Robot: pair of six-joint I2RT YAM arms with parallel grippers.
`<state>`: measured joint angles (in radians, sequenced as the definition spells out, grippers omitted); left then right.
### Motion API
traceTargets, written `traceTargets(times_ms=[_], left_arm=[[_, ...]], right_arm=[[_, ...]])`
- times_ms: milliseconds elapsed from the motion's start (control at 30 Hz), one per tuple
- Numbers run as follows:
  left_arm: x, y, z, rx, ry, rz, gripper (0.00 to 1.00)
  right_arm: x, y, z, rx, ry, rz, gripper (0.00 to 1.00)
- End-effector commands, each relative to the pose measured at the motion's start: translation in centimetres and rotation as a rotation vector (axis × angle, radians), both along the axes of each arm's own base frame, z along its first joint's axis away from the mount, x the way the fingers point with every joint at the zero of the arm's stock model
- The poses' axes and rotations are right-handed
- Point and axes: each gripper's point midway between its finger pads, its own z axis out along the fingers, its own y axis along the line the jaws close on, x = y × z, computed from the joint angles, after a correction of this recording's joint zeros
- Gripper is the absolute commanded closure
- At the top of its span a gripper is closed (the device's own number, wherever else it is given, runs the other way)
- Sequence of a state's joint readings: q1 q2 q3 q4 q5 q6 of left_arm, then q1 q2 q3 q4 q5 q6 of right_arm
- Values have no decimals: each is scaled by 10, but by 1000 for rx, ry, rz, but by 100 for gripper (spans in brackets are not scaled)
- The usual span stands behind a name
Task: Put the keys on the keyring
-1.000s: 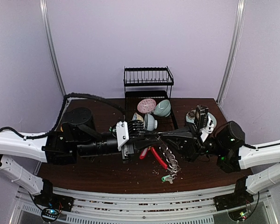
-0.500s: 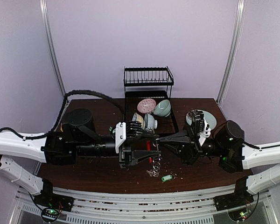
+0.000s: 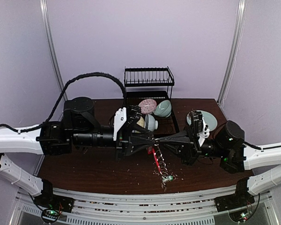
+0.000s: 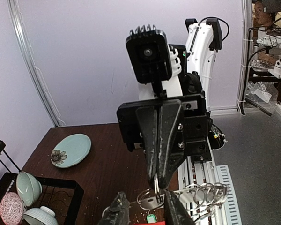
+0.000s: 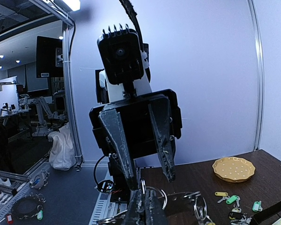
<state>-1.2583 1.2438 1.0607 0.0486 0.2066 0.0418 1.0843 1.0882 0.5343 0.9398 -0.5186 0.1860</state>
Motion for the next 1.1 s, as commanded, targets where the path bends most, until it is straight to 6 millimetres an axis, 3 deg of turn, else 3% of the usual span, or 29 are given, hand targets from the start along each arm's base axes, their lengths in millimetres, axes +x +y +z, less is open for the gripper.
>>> traceTargets(times_ms=[0, 233, 500, 733, 900, 1000, 1067], left_arm=[[0, -2, -1, 21, 15, -3, 73], [8, -5, 2, 13, 5, 38, 86], [12, -15, -18, 88, 20, 40, 83], [12, -12, -23, 107, 7, 44, 100], [16, -5, -22, 116, -10, 77, 100], [19, 2, -18, 121, -39, 96, 100], [20, 5, -20, 141, -59, 105, 100]], right_arm=[[-2, -6, 24, 61, -29, -15, 100], [-2, -5, 23, 53, -27, -13, 100], [-1, -4, 22, 48, -28, -16, 100], [1, -7, 23, 46, -33, -40, 100], [2, -6, 13, -15, -57, -53, 100], [3, -6, 2, -94, -78, -64, 79], [3, -10, 2, -124, -102, -76, 73]])
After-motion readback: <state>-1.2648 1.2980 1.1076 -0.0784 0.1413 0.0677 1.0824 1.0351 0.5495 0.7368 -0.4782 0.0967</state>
